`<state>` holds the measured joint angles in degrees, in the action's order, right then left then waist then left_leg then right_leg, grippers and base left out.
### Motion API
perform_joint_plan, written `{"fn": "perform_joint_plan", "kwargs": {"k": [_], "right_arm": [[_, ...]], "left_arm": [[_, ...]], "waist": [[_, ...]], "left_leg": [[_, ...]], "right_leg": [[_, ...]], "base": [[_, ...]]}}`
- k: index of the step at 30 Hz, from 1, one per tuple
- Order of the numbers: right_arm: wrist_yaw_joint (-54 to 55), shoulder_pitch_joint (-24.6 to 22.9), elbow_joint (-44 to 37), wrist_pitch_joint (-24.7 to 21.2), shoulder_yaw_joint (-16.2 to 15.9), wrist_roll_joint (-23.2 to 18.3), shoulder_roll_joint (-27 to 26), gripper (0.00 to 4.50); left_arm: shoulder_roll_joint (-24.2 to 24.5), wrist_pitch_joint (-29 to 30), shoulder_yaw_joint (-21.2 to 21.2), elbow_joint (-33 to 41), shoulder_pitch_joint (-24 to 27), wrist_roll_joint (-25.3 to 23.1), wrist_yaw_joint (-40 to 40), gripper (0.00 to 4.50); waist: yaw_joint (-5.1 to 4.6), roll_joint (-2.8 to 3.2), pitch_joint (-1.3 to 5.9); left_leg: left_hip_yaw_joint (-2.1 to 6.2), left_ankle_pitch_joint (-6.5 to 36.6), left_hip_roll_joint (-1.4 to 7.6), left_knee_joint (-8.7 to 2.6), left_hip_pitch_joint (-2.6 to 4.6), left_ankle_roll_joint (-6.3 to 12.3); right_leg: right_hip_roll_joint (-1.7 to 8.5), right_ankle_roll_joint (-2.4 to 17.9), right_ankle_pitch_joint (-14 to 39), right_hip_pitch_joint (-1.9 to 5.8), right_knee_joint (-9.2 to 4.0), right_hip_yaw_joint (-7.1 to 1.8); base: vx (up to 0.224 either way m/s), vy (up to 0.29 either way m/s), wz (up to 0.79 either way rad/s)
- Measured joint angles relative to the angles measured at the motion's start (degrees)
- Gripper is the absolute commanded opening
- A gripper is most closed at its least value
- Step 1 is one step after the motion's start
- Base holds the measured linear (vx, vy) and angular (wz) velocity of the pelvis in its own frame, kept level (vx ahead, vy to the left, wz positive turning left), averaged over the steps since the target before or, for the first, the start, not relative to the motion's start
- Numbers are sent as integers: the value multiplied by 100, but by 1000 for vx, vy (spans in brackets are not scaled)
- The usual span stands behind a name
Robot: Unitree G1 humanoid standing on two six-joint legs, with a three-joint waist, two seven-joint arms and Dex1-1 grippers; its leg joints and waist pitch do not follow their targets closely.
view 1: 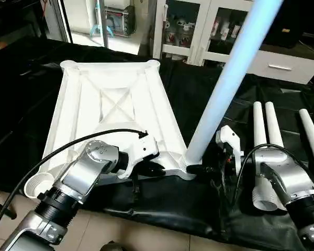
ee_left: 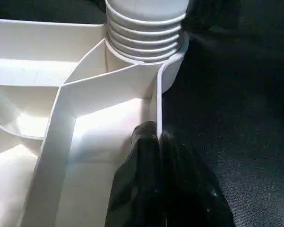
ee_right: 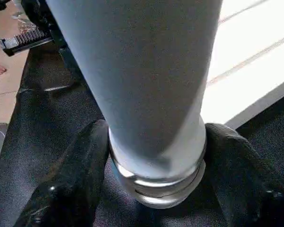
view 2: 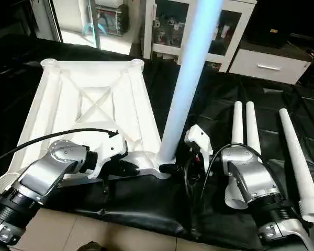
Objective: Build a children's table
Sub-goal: Rotate leg to tighten
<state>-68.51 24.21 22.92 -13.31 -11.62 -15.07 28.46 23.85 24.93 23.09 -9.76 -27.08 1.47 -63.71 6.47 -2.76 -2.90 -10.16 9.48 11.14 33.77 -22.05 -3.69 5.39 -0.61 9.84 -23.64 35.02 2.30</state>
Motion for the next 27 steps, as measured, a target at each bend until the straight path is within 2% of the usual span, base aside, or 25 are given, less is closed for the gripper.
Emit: {"fn": "perform_joint_plan", "kwargs": {"k": [2,10,14,17,21,24,27], "right_arm": [[-5,0,17,23,1,0,-12,275],[-9,-18,16,34,2,2,-24,269],[472,-97,98,-12,163,13,-280,268],[1540,47,532,-50,480,83,-782,268],[2615,213,867,-39,666,146,-1233,267],[3828,538,1294,0,855,246,-1787,267],[4792,783,1615,79,1044,343,-2201,267]], "left_arm": [[7,2,3,4,0,0,0,0],[-3,3,28,4,-1,-1,2,0],[-146,123,-58,-154,-59,-19,210,0],[-644,381,-237,-696,-327,-124,901,0],[-1037,624,-382,-1095,-540,-134,1545,0],[-1422,752,-536,-1690,-918,-236,2208,0],[-1730,725,-647,-2164,-1183,-326,2745,0]], "waist": [[-1,0,0],[-2,-5,3],[-22,-16,11],[-113,-28,14],[-209,-31,15],[-296,-25,11],[-342,-16,9]], "left_leg": [[0,0,1,0,1,0],[0,0,1,1,4,0],[0,0,6,8,29,0],[1,0,5,15,76,-1],[24,0,-4,13,92,-1],[38,1,-8,12,91,-1],[70,1,-6,5,82,-1]], "right_leg": [[0,0,0,1,1,0],[-1,0,0,4,1,1],[-4,6,-4,26,2,1],[-4,-14,8,60,-1,0],[0,-21,13,59,-16,14],[0,-22,13,50,-28,28],[0,-22,13,54,-96,73]], "base": [[0,0,0],[0,0,0],[0,0,0],[0,0,0],[-13,1,-2],[0,0,0],[0,0,0]]}}
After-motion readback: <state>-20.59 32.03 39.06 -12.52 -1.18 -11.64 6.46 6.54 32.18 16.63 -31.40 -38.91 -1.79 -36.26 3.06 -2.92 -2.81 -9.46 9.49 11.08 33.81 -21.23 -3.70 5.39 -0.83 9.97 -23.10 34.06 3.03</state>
